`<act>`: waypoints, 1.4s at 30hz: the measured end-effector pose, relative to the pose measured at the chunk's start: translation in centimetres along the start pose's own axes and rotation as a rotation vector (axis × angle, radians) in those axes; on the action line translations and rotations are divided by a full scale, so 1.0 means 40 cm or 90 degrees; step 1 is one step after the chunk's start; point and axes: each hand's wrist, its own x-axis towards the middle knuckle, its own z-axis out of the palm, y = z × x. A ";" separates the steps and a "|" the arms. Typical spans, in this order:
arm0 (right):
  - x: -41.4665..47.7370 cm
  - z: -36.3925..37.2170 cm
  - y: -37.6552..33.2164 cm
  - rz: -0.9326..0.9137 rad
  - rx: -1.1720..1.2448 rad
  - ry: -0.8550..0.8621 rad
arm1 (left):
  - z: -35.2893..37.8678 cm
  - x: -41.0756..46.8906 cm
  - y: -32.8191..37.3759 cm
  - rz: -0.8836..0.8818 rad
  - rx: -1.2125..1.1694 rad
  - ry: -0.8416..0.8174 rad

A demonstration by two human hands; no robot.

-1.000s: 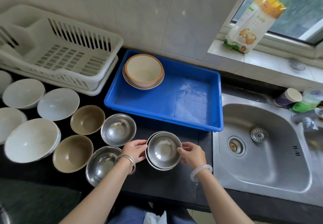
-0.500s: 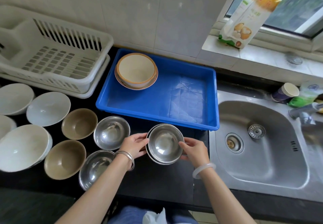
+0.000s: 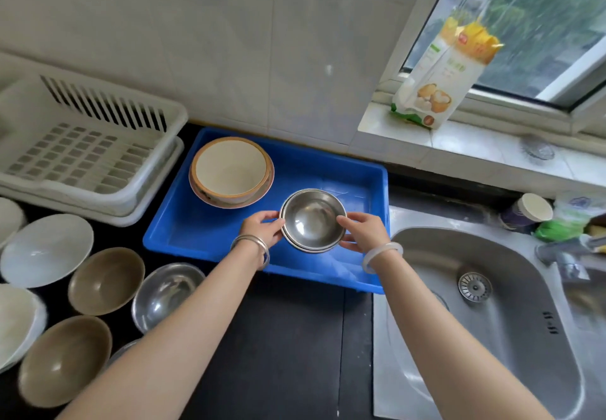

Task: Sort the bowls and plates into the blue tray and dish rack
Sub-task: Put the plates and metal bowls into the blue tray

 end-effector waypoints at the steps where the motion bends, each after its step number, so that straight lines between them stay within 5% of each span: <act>1: 0.025 0.005 -0.003 0.007 0.002 -0.004 | 0.010 0.021 -0.001 -0.001 -0.006 0.007; 32: 0.287 0.117 -0.023 0.024 0.228 -0.012 | 0.110 0.248 -0.025 -0.029 -0.295 0.063; 42: 0.286 0.116 -0.019 0.019 0.188 -0.028 | 0.118 0.244 -0.021 -0.028 -0.295 0.095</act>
